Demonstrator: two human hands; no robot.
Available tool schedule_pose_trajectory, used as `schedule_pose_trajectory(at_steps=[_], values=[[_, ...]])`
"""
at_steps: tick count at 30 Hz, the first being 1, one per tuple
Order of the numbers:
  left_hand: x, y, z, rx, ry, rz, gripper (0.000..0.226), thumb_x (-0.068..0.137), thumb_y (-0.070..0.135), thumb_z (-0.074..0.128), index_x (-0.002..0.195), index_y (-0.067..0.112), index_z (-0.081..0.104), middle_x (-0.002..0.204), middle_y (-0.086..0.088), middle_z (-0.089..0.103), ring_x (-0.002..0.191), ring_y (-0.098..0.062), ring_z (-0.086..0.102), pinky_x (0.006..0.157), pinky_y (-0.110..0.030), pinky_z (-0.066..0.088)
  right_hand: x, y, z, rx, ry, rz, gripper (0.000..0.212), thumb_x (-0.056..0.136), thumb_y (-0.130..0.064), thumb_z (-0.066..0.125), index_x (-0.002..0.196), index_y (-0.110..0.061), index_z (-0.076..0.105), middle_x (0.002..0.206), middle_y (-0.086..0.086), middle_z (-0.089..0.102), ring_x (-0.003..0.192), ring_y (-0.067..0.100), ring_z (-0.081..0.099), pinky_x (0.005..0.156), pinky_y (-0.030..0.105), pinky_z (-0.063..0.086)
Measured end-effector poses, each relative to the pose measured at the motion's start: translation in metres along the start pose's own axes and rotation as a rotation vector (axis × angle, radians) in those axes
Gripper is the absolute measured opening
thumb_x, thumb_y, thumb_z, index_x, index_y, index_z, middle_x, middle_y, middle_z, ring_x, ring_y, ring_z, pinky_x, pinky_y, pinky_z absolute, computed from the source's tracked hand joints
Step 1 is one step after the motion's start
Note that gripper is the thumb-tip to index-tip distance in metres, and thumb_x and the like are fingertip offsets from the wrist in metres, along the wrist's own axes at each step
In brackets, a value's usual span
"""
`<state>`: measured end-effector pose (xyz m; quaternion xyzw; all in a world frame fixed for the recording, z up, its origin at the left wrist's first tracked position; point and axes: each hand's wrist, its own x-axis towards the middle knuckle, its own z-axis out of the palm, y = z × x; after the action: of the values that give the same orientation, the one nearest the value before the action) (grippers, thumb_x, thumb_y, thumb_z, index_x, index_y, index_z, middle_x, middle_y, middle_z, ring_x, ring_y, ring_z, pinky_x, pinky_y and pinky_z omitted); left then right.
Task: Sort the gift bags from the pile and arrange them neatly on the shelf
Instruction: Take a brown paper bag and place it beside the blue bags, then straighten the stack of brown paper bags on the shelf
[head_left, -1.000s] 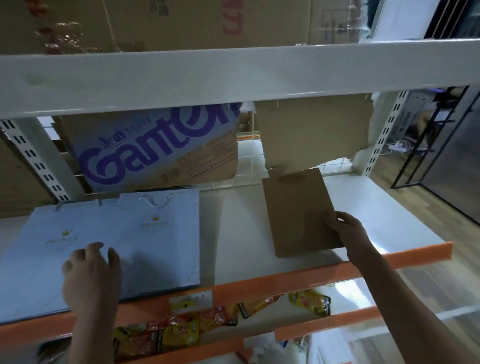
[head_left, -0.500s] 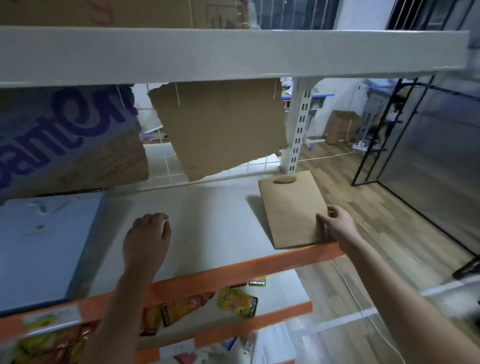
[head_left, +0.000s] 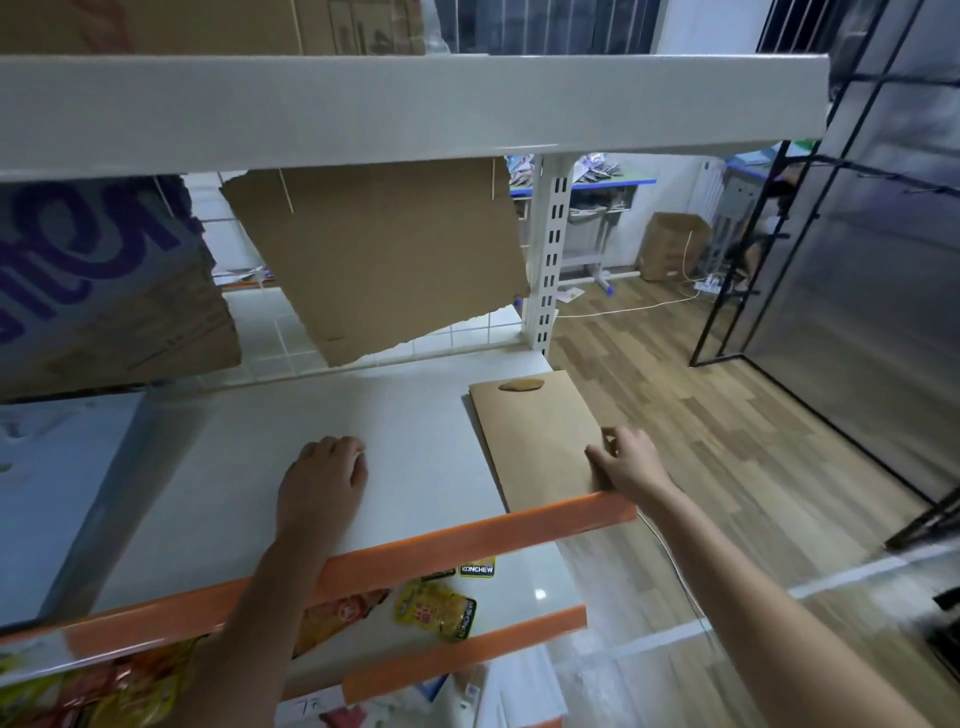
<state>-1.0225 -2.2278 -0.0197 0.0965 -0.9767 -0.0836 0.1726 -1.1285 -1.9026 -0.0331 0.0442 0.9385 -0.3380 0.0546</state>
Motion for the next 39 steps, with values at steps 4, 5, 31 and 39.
schedule_pose_trajectory(at_steps=[4,5,31,39], values=[[0.001,-0.006,-0.003,0.069,-0.008,0.023,0.027,0.080,0.022,0.044,0.078,0.008,0.068,0.069,-0.010,0.065,0.062,-0.032,0.062,0.052,-0.033,0.052,-0.006,-0.010,-0.008,-0.055,0.125,-0.099,0.040,0.088,-0.025,0.059,0.123,-0.007,0.056,0.119,0.020,0.051,0.119,0.034,0.041,0.098,0.035,0.032],[0.001,-0.008,-0.006,0.094,-0.014,0.026,0.033,0.078,0.025,0.039,0.076,0.010,0.068,0.067,-0.009,0.065,0.060,-0.030,0.062,0.051,-0.032,0.051,-0.009,-0.016,-0.008,-0.069,0.158,-0.152,0.038,0.088,-0.022,0.059,0.122,-0.006,0.057,0.118,0.020,0.053,0.117,0.034,0.042,0.098,0.036,0.032],[-0.241,-0.468,-0.246,0.495,-0.059,-0.519,0.034,0.097,0.034,0.037,0.122,0.018,0.054,0.126,-0.004,0.055,0.120,-0.026,0.047,0.094,-0.037,0.037,-0.338,-0.480,0.373,-0.148,-0.332,-1.181,0.034,0.094,-0.019,0.046,0.126,-0.009,0.052,0.129,0.009,0.052,0.122,0.025,0.042,0.102,0.033,0.033],[-0.290,-0.642,-0.288,0.463,0.036,-0.691,0.028,0.097,0.029,0.041,0.108,0.012,0.061,0.114,-0.007,0.062,0.109,-0.029,0.053,0.087,-0.038,0.041,-0.385,-0.622,0.505,-0.142,-0.468,-1.332,0.033,0.095,-0.019,0.046,0.124,-0.008,0.054,0.128,0.010,0.053,0.120,0.026,0.044,0.101,0.032,0.033]])
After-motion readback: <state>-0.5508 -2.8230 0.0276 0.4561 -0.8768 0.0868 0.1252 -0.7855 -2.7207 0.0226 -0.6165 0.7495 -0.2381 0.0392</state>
